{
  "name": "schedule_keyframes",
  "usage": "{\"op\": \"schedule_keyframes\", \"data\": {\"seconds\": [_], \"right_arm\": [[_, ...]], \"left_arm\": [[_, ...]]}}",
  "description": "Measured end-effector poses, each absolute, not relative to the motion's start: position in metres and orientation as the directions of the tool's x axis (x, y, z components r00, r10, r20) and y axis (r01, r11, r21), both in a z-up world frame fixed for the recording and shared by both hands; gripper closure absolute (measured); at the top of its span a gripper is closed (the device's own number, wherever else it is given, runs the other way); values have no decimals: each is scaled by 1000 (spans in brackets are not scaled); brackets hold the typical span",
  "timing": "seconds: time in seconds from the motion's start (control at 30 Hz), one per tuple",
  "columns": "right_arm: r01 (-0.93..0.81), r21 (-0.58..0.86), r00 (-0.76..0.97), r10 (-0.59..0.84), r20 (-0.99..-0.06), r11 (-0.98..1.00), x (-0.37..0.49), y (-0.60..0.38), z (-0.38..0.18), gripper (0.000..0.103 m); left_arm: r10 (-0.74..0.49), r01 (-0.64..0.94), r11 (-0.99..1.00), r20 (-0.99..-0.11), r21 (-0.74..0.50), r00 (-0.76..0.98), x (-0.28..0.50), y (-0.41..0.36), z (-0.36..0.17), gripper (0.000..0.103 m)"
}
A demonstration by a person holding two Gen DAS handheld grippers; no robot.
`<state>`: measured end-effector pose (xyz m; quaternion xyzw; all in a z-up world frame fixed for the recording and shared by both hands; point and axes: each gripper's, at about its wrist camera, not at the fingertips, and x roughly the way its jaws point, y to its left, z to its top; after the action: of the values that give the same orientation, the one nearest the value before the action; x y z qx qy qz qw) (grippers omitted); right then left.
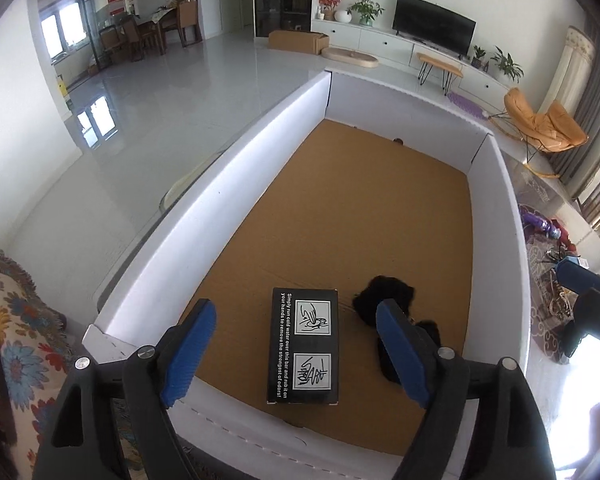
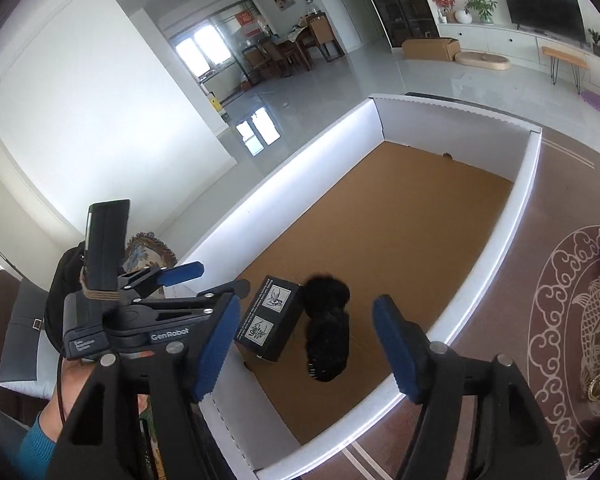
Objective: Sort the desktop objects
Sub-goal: 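Open left tool dropping soap box while right tool releases black pouch into bin, then bring both tools back over the cluttered table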
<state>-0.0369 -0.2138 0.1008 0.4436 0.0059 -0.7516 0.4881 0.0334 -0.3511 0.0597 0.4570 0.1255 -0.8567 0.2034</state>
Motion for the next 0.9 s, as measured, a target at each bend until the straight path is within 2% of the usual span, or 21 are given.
{"op": "schedule_keyframes", "data": {"seconds": [0.03, 0.1, 0.2, 0.3, 0.33, 0.37, 0.47, 0.6, 0.7, 0.83, 0.9], "right_arm": [[736, 431, -141, -741, -657, -522, -35, -206, 101, 29], [722, 421, -193, -744, -640, -549, -29, -175, 103, 13], [669, 301, -383, -663, -643, -679, -5, -107, 98, 2], [511, 136, -562, -450, -694, -849, 25, -29, 64, 0], [458, 88, -593, -378, -711, -884, 33, -3, 49, 0], [409, 50, -604, -312, -733, -911, 38, 20, 33, 0], [295, -5, -568, -171, -805, -956, 28, 82, -10, 0], [224, -21, -524, -102, -846, -974, -1, 119, -48, 0], [217, -11, -554, -114, -825, -976, -20, 124, -49, 0], [226, -7, -561, -124, -819, -974, -64, 118, -51, 0], [244, -6, -558, -135, -819, -970, -82, 110, -46, 0]], "left_arm": [[-237, 453, -891, -824, -27, -515, 37, -344, 65, 21], [-221, 409, -912, -796, -36, -563, 45, -322, 78, 21], [-116, 286, -953, -749, -101, -652, 55, -269, 102, 21], [38, 115, -979, -709, -167, -704, 54, -203, 116, 14], [91, 59, -980, -699, -188, -710, 52, -179, 116, 7], [145, 6, -977, -691, -211, -709, 50, -156, 114, 3], [261, -92, -960, -716, -266, -648, 29, -99, 86, 2], [197, -98, -980, -796, -173, -573, -22, -49, 24, 2], [113, -68, -994, -836, -91, -538, -61, -37, -21, 2], [25, -9, -1000, -853, -24, -521, -103, -40, -61, 3], [-11, -6, -1000, -823, 18, -568, -111, -36, -62, 1]]}}
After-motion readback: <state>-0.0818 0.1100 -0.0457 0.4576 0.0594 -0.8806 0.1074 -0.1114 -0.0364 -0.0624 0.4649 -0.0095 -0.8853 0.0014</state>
